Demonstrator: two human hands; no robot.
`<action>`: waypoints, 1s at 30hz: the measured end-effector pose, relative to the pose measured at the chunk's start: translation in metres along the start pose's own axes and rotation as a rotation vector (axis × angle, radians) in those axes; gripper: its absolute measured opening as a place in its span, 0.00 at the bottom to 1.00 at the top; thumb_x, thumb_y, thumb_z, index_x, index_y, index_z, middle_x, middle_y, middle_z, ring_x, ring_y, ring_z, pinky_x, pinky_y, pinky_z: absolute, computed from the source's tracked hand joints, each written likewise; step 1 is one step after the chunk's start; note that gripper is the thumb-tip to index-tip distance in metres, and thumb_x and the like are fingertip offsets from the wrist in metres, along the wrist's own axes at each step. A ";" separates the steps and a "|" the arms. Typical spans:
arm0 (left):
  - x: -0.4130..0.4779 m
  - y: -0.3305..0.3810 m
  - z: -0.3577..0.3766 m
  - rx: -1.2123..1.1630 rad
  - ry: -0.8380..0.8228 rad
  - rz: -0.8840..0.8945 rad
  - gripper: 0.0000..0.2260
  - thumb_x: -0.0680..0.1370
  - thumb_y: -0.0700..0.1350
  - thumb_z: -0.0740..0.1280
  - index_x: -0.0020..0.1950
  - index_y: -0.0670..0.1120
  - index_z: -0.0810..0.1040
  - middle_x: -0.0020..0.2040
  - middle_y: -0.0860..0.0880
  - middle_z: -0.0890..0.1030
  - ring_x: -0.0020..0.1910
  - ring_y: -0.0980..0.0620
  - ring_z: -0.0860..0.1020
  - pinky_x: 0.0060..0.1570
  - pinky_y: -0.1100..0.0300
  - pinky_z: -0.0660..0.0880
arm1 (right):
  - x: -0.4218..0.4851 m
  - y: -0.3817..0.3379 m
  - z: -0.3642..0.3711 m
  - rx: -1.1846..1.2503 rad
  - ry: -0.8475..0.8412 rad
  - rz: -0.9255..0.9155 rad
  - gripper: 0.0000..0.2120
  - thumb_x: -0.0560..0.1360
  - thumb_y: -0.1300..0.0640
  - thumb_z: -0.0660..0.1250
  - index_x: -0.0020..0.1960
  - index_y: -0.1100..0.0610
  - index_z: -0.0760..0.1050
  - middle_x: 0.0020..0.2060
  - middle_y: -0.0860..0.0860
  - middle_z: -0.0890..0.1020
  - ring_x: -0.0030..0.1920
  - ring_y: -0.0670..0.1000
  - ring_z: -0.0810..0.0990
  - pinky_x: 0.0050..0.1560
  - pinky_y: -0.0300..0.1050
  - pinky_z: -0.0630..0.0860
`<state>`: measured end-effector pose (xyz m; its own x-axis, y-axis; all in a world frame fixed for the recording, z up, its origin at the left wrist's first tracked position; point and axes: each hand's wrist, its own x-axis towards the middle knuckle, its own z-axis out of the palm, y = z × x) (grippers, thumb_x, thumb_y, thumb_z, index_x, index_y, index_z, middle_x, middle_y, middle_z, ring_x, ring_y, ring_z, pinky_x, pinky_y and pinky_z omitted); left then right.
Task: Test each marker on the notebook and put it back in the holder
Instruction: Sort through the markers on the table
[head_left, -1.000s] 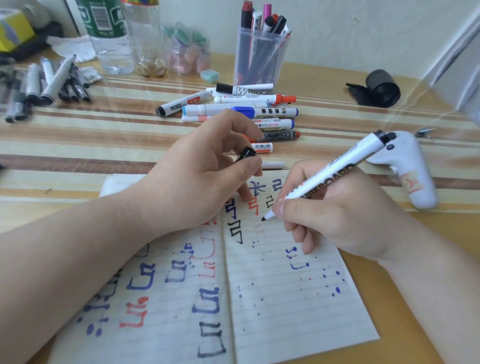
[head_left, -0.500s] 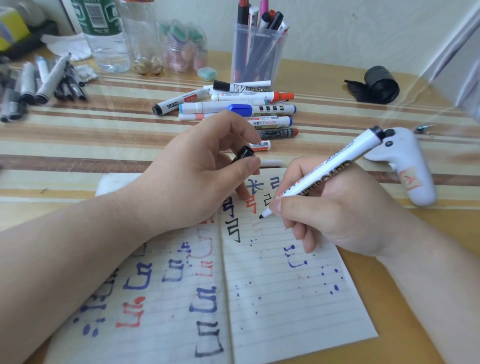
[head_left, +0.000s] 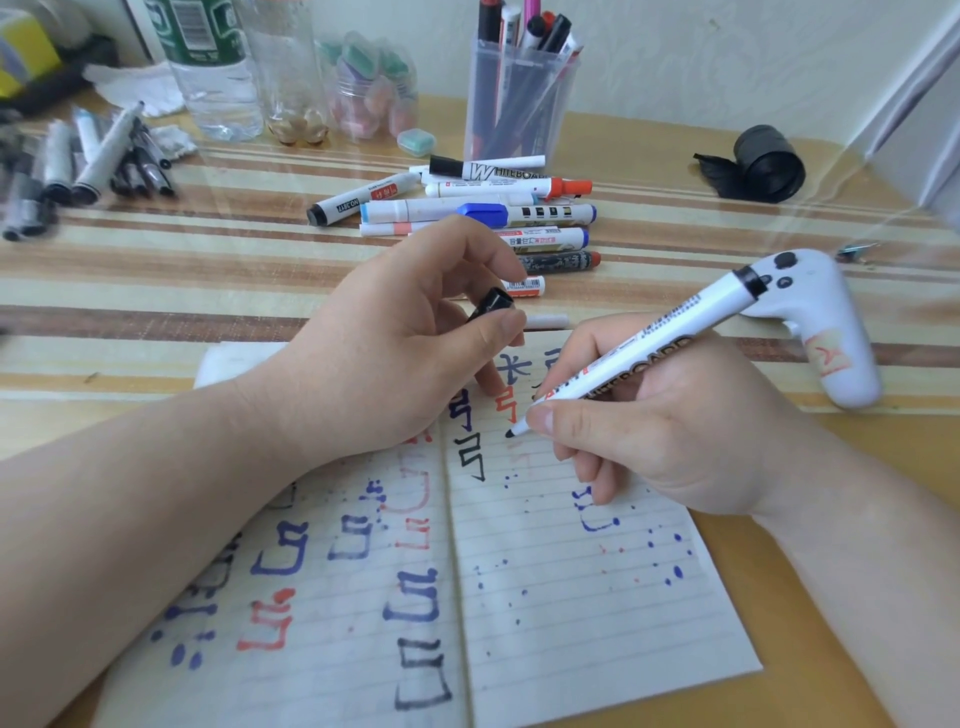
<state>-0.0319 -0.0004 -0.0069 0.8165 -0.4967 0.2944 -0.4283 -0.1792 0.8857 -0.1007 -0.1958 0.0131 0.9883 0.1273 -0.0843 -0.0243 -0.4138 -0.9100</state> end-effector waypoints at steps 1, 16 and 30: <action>0.000 0.000 0.000 0.001 0.001 0.000 0.08 0.80 0.39 0.70 0.55 0.49 0.75 0.45 0.48 0.83 0.35 0.47 0.86 0.35 0.62 0.76 | 0.000 0.000 0.000 -0.005 0.005 0.000 0.08 0.73 0.61 0.77 0.39 0.59 0.79 0.29 0.56 0.82 0.27 0.56 0.81 0.28 0.48 0.78; 0.001 -0.003 0.001 0.008 0.002 0.029 0.08 0.78 0.45 0.69 0.55 0.52 0.74 0.44 0.52 0.84 0.35 0.47 0.86 0.36 0.58 0.75 | 0.000 -0.002 -0.002 -0.026 0.023 0.034 0.08 0.70 0.60 0.76 0.38 0.60 0.78 0.28 0.57 0.81 0.27 0.59 0.82 0.29 0.50 0.79; 0.001 -0.003 0.001 0.013 0.005 0.040 0.08 0.79 0.44 0.70 0.56 0.51 0.75 0.45 0.51 0.84 0.35 0.47 0.86 0.36 0.57 0.76 | 0.001 -0.002 -0.002 -0.049 0.038 0.040 0.08 0.71 0.60 0.75 0.37 0.59 0.77 0.27 0.56 0.80 0.26 0.59 0.81 0.29 0.50 0.78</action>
<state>-0.0302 -0.0007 -0.0093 0.8006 -0.4994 0.3312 -0.4657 -0.1707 0.8683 -0.0997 -0.1963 0.0154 0.9917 0.0761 -0.1038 -0.0573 -0.4612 -0.8855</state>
